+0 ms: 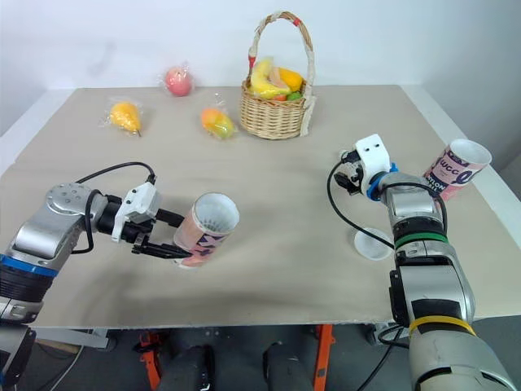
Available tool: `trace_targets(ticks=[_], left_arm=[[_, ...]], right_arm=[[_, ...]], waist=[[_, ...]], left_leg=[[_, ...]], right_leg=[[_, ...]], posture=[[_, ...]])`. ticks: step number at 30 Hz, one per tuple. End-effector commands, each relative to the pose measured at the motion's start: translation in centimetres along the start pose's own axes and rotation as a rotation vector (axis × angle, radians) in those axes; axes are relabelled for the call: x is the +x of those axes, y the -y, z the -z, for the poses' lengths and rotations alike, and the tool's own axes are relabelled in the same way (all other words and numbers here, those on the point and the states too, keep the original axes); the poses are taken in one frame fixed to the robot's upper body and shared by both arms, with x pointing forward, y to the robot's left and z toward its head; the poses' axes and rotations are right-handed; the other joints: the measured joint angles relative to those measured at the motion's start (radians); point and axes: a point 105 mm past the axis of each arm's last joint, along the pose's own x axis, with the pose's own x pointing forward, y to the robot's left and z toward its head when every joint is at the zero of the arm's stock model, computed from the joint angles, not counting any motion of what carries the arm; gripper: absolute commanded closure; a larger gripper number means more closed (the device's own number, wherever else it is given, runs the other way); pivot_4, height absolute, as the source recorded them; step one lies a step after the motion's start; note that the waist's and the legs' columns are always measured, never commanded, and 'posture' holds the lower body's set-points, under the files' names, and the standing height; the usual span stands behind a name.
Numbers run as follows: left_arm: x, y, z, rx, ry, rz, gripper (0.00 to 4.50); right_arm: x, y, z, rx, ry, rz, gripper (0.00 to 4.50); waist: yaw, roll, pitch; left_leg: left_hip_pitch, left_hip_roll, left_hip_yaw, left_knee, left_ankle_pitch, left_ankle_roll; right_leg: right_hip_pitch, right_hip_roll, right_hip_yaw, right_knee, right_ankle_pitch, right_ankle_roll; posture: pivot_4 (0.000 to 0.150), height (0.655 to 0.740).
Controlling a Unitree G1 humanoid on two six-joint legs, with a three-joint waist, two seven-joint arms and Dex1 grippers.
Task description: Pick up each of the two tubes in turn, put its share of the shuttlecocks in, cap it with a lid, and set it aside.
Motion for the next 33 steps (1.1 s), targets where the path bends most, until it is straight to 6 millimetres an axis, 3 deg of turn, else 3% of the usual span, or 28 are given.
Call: trace_targets(ticks=[1,3,5,7,10,13,15,19,22,25,28,33], left_arm=[[-0.9,-0.1,-1.2,0.036,0.025,-0.028,1.56],[-0.9,-0.1,-1.2,0.035,0.026,-0.028,1.56],[-0.9,0.0,-1.3,0.034,0.028,-0.027,1.56],[-0.9,0.1,-1.4,0.033,0.031,-0.027,1.56],[-1.0,0.1,-1.4,0.030,0.034,-0.032,1.56],[-1.0,0.3,-1.4,0.024,0.034,-0.040,1.56],[-1.1,0.4,-1.3,0.019,0.033,-0.046,1.56],[-1.1,0.5,-1.4,0.018,0.036,-0.047,1.56],[-1.0,0.6,-1.4,0.020,0.038,-0.042,1.56],[-0.9,0.6,-1.5,0.021,0.039,-0.038,1.56],[-0.9,0.6,-1.6,0.024,0.039,-0.035,1.56],[-0.7,0.5,-1.6,0.028,0.042,-0.032,1.56]], right_arm=[[0.3,0.3,-2.7,-0.017,0.072,0.036,0.90],[0.6,0.2,-2.9,-0.020,0.072,0.052,0.90],[0.9,0.3,-3.0,-0.014,0.069,0.101,1.41],[1.0,0.6,-3.0,-0.011,0.065,0.146,2.10],[1.1,0.7,-2.7,0.002,0.062,0.161,3.57],[1.0,0.8,-2.7,-0.008,0.069,0.163,4.41],[0.8,0.7,-3.9,-0.035,0.123,0.131,4.41],[-1.0,-0.1,-8.2,-0.157,0.319,-0.026,4.41],[-5.0,-3.3,-11.2,-0.335,0.478,-0.301,4.41],[-11.2,-8.6,-10.2,-0.600,0.524,-0.663,4.41],[-15.8,-11.8,-9.6,-0.749,0.538,-0.864,4.41],[-18.2,-14.0,-11.2,-0.865,0.581,-0.936,4.41]], waist=[[-0.003,0.000,0.000],[-0.006,0.000,0.000],[-0.009,0.000,0.000],[-0.013,0.000,0.000],[-0.013,0.000,0.000],[-0.023,0.000,0.000],[-0.024,0.000,0.000],[-0.024,0.002,0.001],[-0.021,0.002,0.001],[-0.007,0.002,0.001],[0.002,0.003,0.002],[0.000,0.004,0.003]], left_leg=[[0.000,0.000,0.000,0.000,0.000,0.000],[0.000,0.000,0.000,0.000,0.000,0.000],[0.000,0.000,0.000,0.000,0.000,0.000],[0.000,0.000,0.000,0.000,0.000,0.000],[0.000,-0.001,0.000,0.000,0.000,0.000],[0.000,-0.001,0.000,0.000,0.000,0.000],[0.000,-0.001,-0.001,0.000,0.000,0.000],[0.000,-0.001,0.000,0.000,0.000,0.000],[0.000,-0.001,-0.001,-0.001,0.000,0.000],[-0.001,-0.001,-0.003,-0.002,-0.001,-0.001],[0.000,0.000,-0.003,-0.001,-0.003,-0.002],[0.002,0.002,-0.001,0.002,-0.002,-0.002]], right_leg=[[0.000,0.000,0.000,0.000,0.000,0.000],[0.000,0.000,0.000,0.000,0.000,0.000],[0.000,0.000,0.000,0.000,0.000,0.000],[0.000,0.000,0.000,0.000,0.000,0.000],[0.000,-0.001,0.000,0.000,0.000,0.000],[0.000,-0.001,0.000,0.000,0.000,0.000],[0.000,-0.001,0.000,0.000,0.000,0.000],[0.000,-0.001,0.000,0.000,0.000,0.000],[0.000,-0.001,-0.001,0.000,0.000,0.001],[0.001,-0.001,-0.003,-0.001,-0.002,0.000],[0.001,0.000,-0.004,0.000,-0.003,0.000],[0.002,0.001,-0.003,0.000,-0.004,0.005]], posture=[[0.150,0.7371],[0.150,0.7371],[0.150,0.7371],[0.150,0.7371],[0.150,0.7371],[0.150,0.7371],[0.150,0.7371],[0.150,0.7371],[0.150,0.7371],[0.150,0.7371],[0.150,0.7371],[0.150,0.7371]])
